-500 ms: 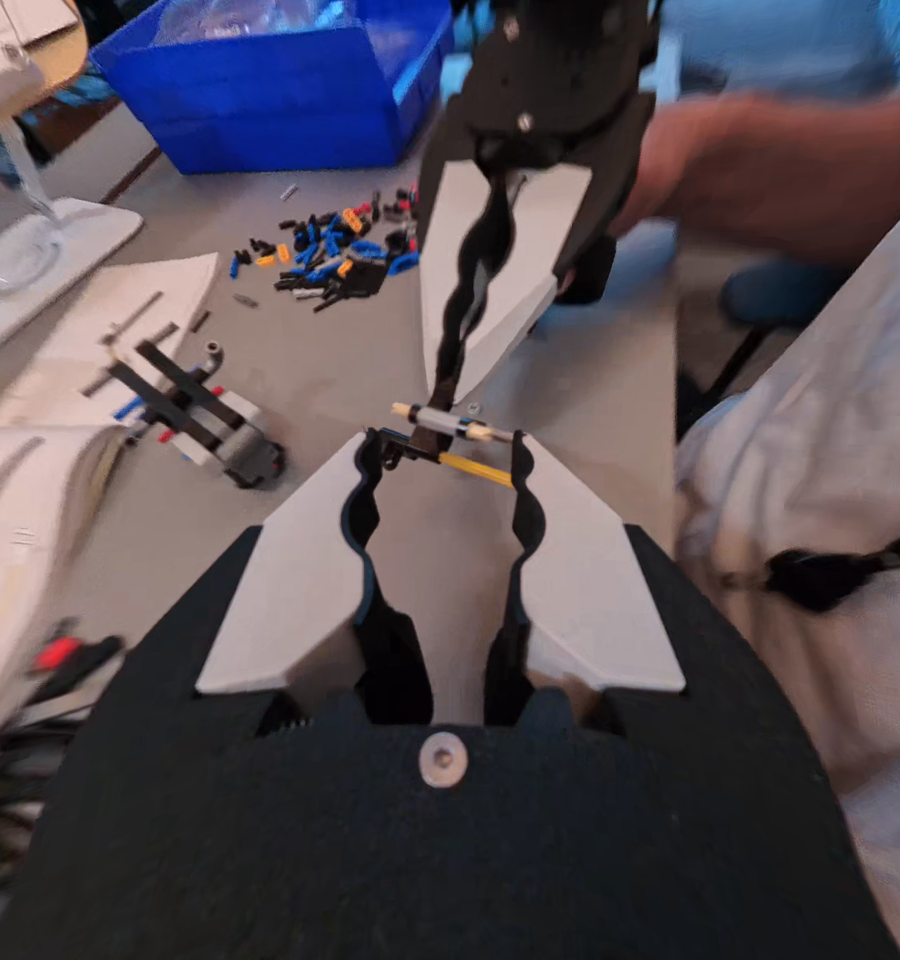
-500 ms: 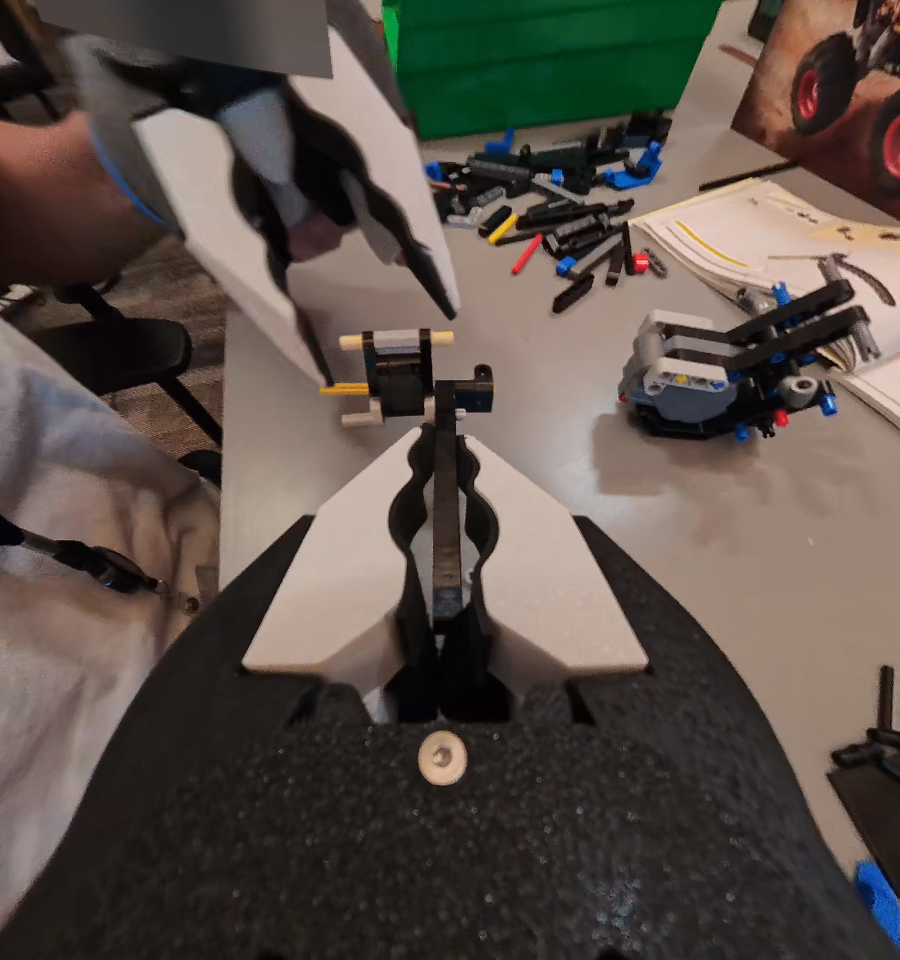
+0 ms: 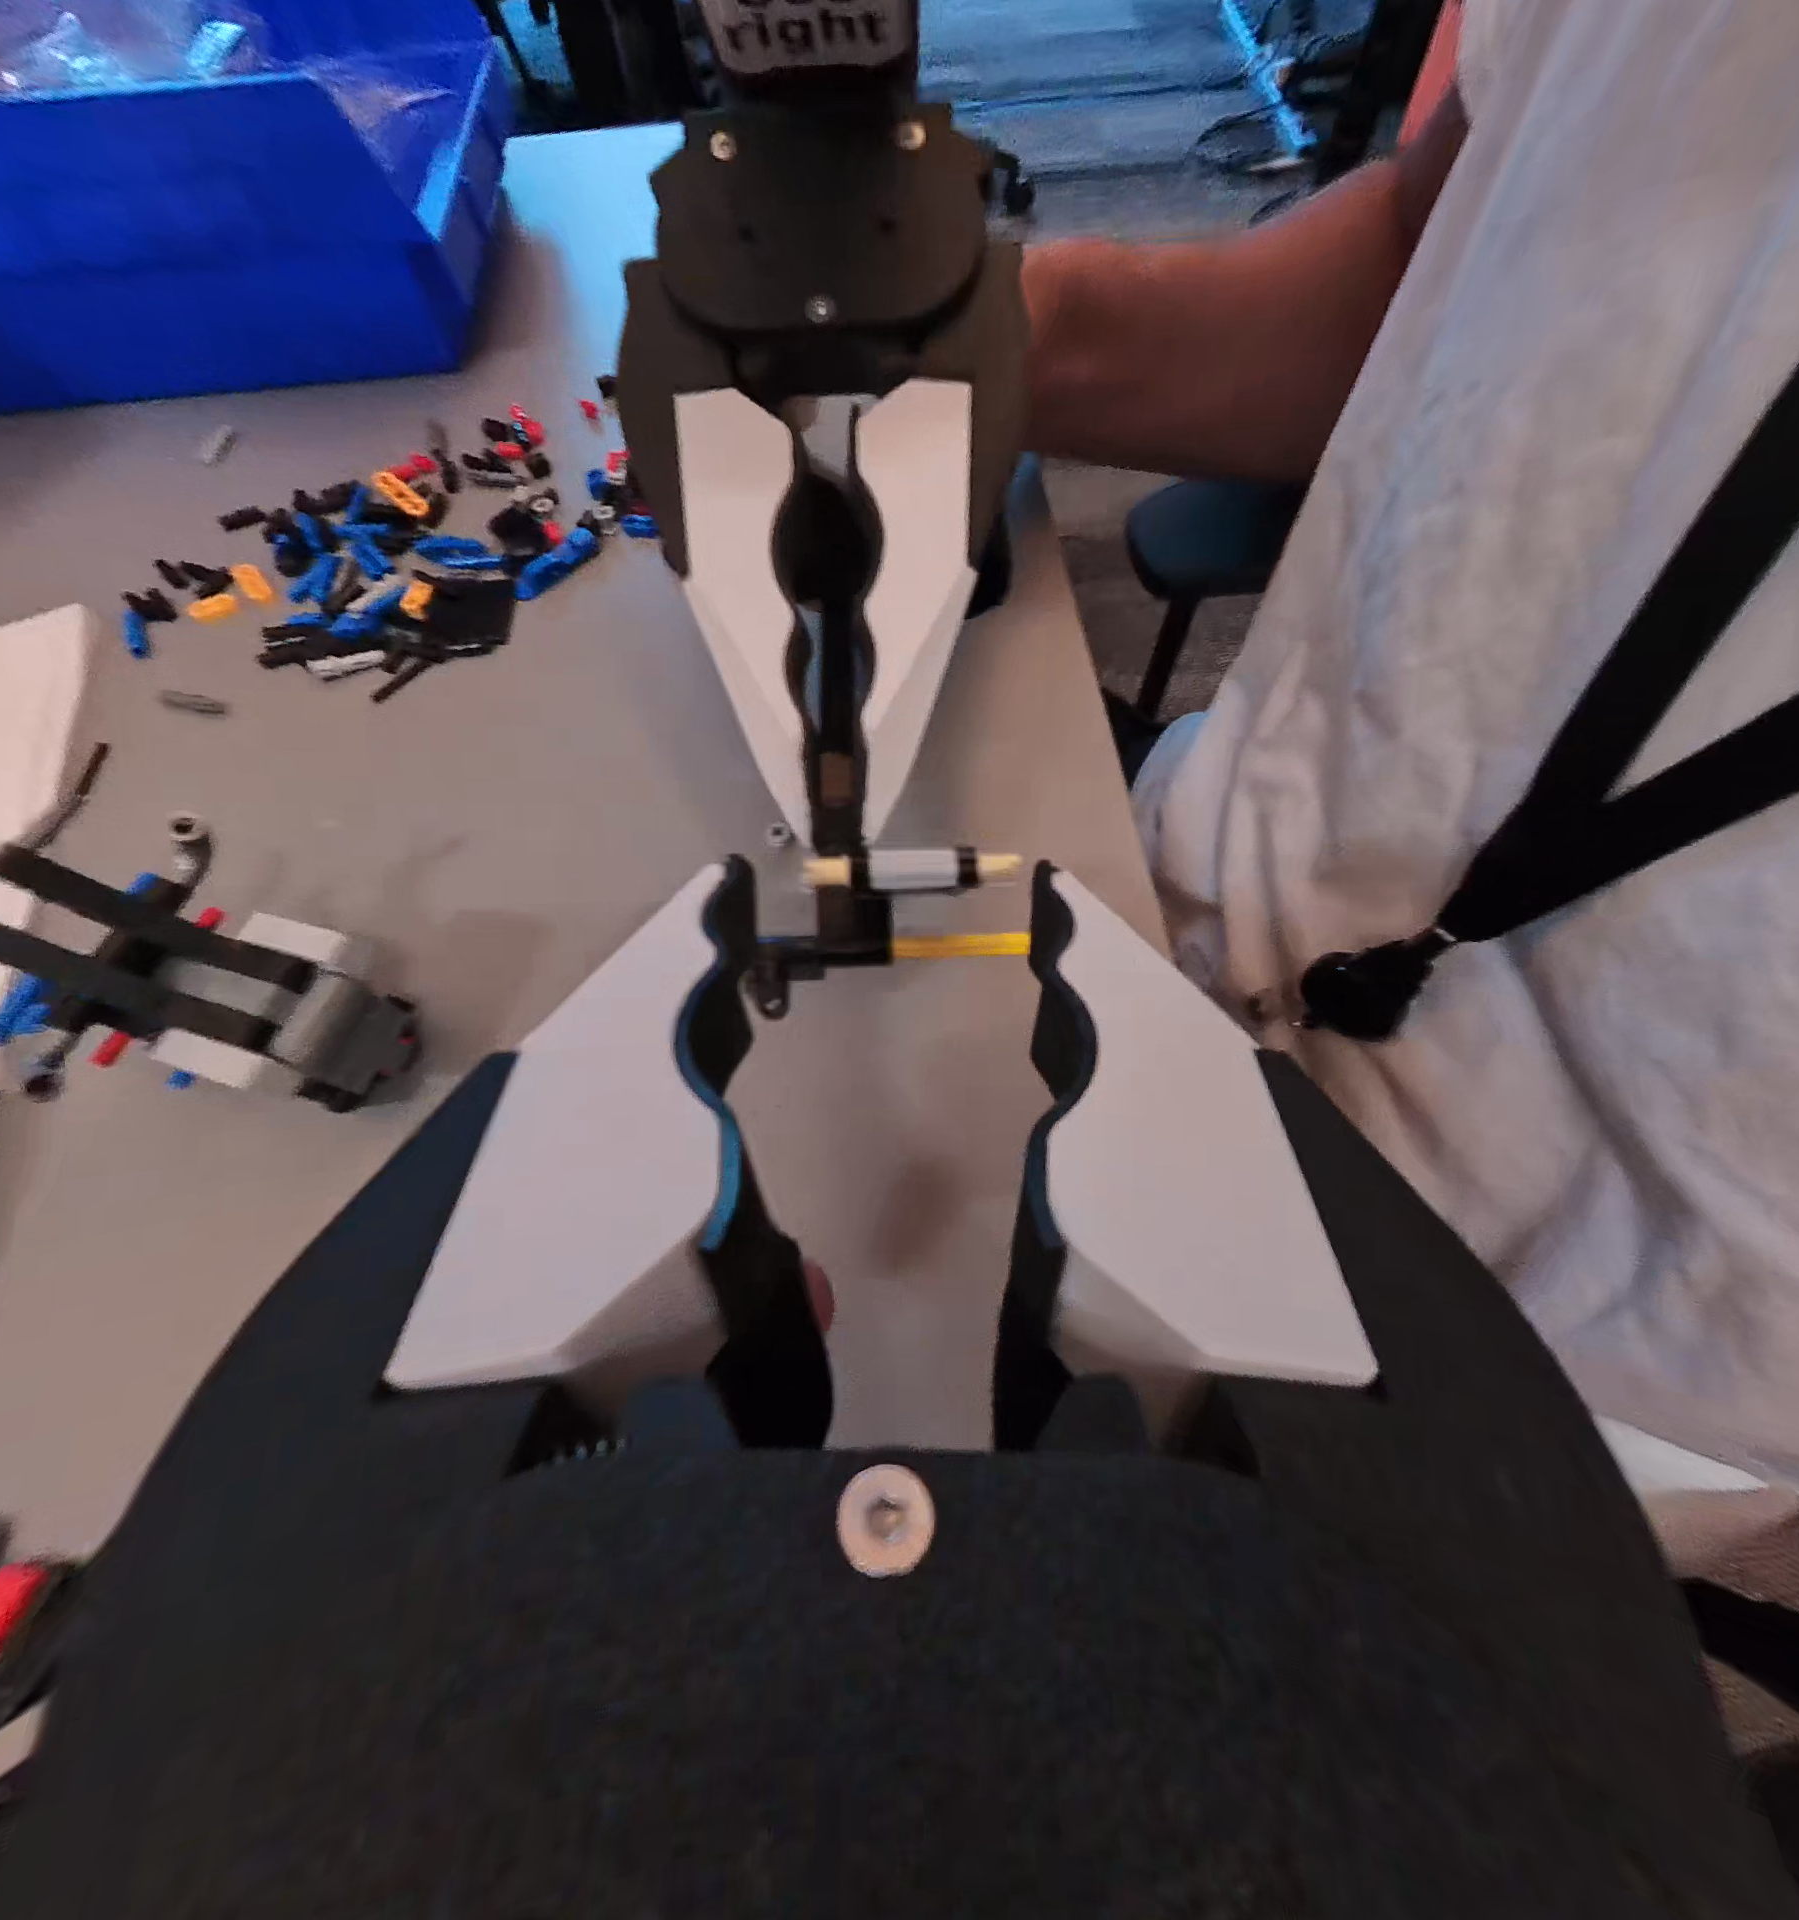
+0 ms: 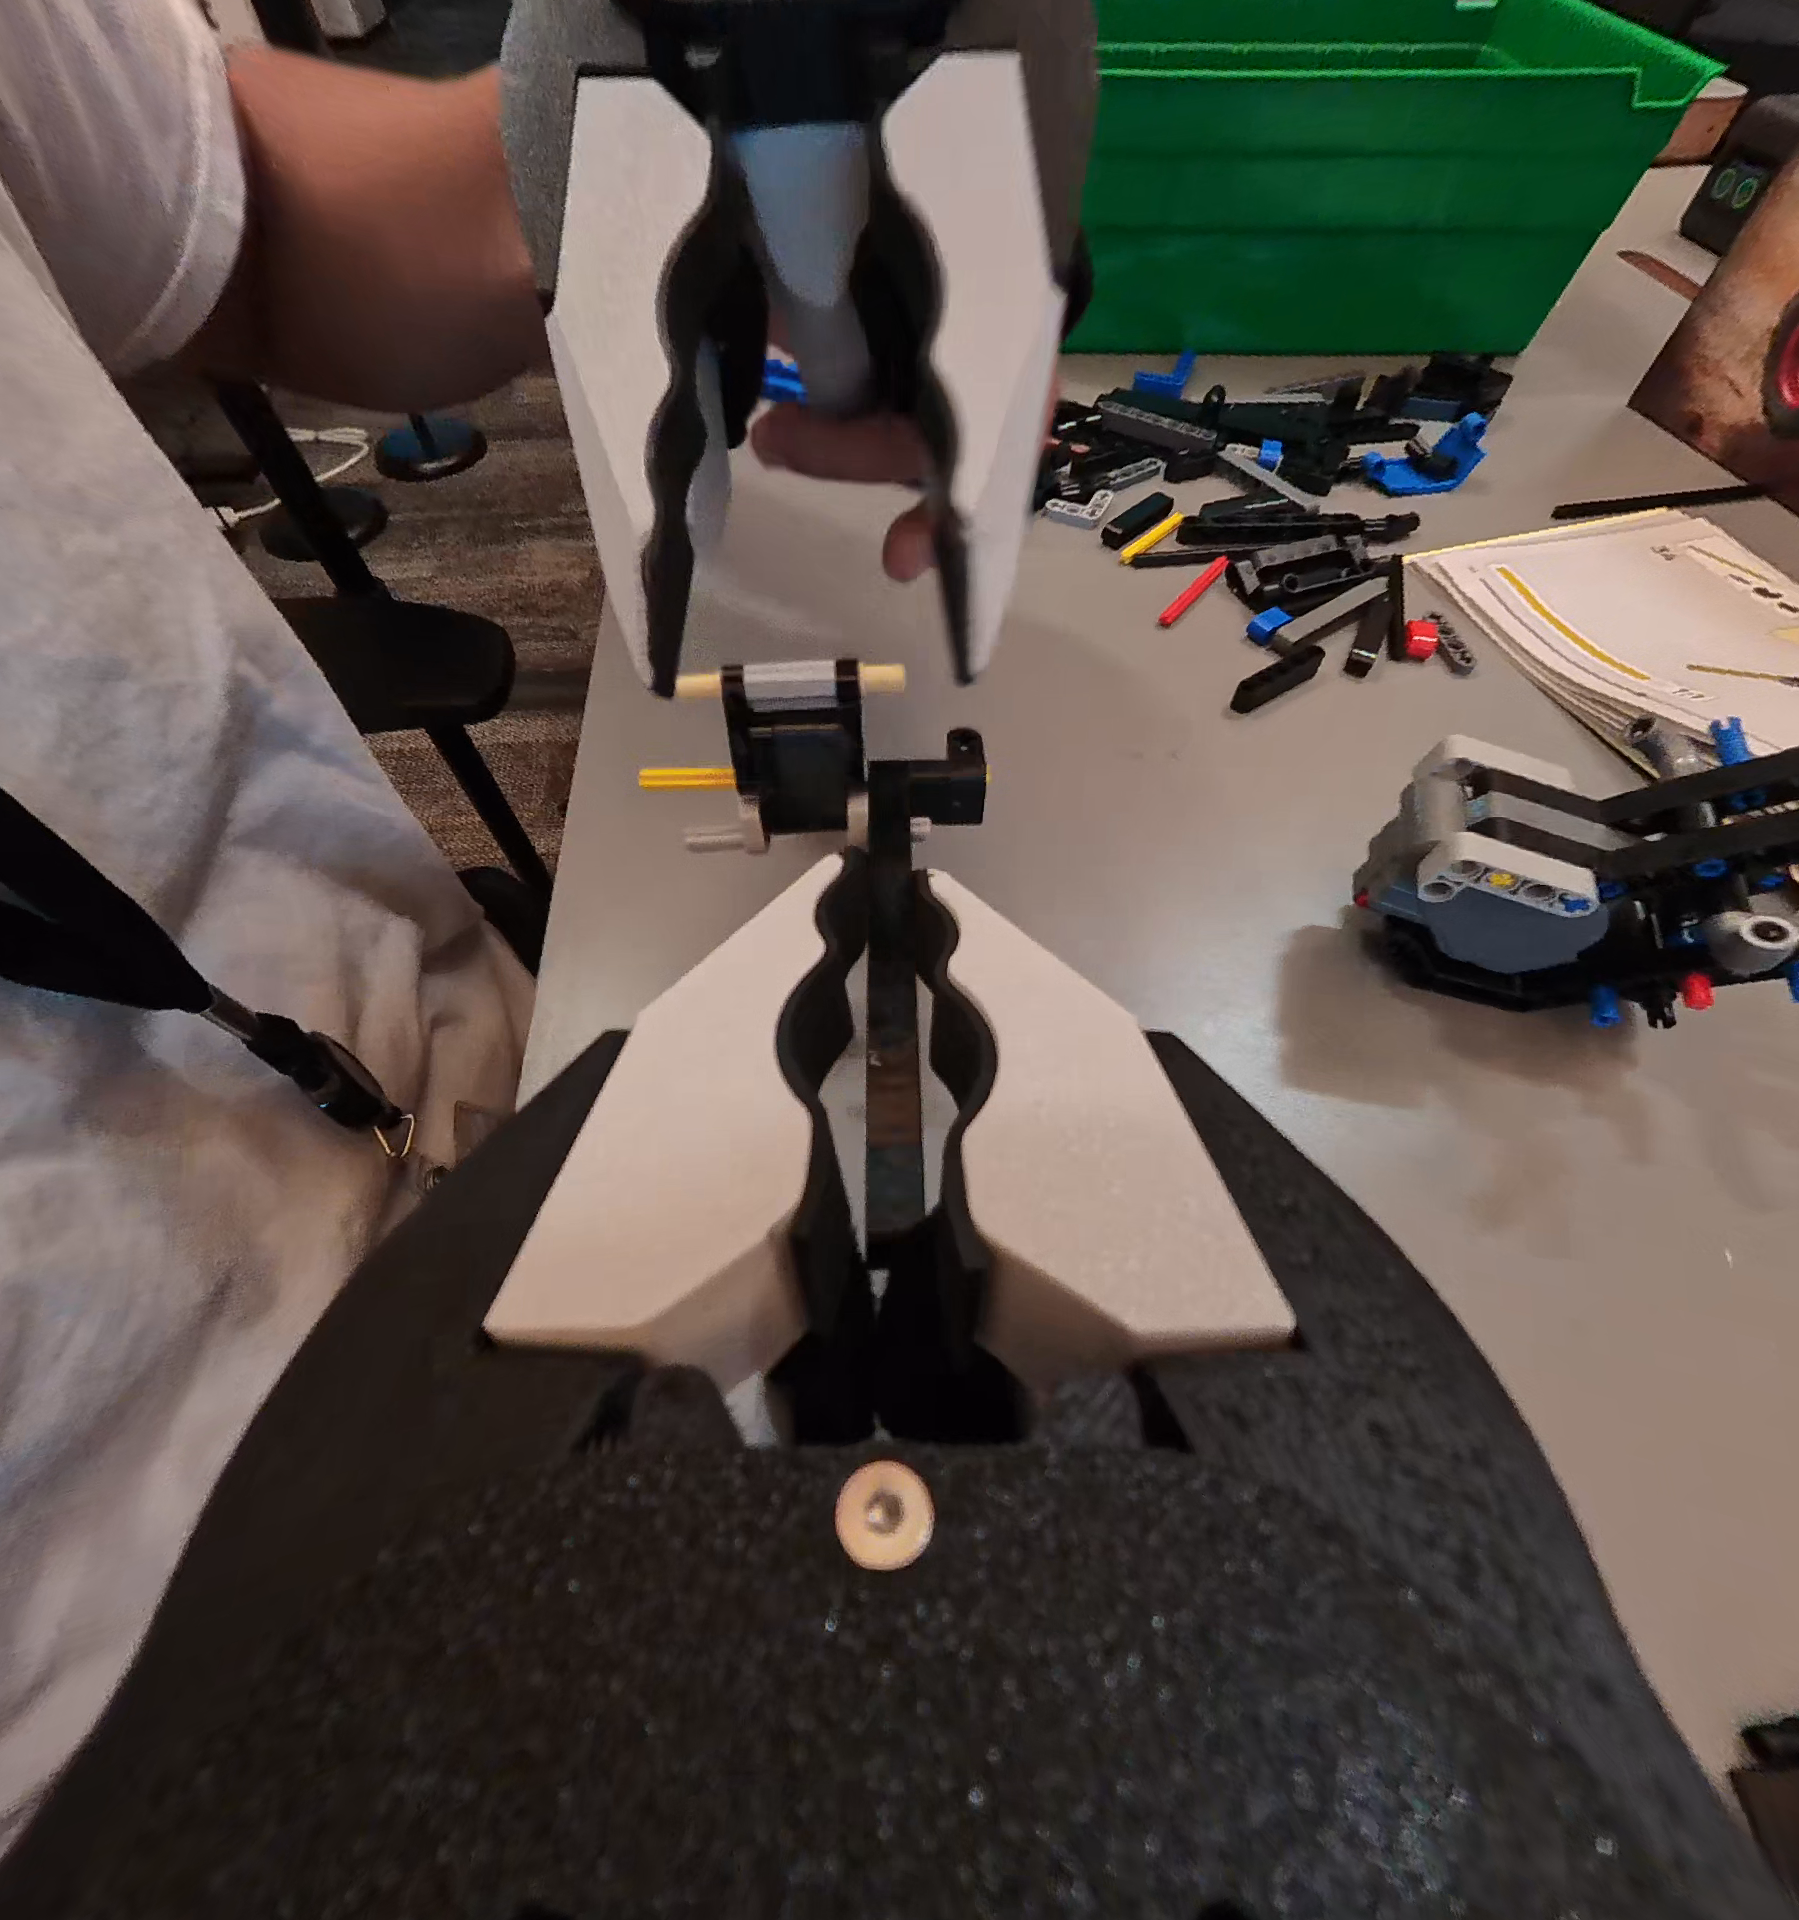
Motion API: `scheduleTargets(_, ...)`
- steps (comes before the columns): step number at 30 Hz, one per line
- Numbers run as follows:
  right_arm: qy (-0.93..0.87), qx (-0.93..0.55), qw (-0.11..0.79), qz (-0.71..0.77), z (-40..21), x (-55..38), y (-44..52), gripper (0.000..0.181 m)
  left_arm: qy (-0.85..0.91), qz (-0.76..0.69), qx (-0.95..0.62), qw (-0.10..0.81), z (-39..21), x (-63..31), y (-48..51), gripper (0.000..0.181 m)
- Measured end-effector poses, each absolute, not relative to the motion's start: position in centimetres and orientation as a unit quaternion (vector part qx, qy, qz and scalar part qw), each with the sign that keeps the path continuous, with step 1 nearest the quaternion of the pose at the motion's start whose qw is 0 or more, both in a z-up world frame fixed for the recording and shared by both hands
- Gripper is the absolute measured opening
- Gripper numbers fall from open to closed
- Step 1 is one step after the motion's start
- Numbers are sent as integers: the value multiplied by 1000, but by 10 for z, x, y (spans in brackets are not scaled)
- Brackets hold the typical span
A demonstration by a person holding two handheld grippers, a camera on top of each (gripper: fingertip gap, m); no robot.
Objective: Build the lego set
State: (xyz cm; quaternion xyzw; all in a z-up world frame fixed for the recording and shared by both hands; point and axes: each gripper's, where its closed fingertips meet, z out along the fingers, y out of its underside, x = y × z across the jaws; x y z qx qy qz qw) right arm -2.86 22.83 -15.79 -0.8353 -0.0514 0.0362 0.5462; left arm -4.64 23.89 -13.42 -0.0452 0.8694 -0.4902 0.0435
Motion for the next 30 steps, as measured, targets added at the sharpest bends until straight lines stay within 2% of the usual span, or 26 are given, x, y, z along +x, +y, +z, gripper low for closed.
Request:
scheduleTargets(3, -50, -833, 549, 41, -159, -28, 229, 7, 887, -457, -48, 50, -139, -38, 245, 61)
scheduleTargets(4, -49, -831, 553, 44, -159, -27, 229, 7, 889, -453, -51, 46, -141, -35, 245, 70)
scheduleTargets(10, -25, -809, 585, 58, -150, -18, 227, 7, 855, -507, -108, 2, -147, -27, 241, 67)
scheduleTargets(17, -23, -815, 576, 47, -155, -14, 229, 7, 807, -574, -129, 45, -136, -18, 233, 53)
scheduleTargets(30, -8, -824, 564, 57, -157, -20, 235, 7, 821, -547, -148, 70, -146, -18, 243, 60)
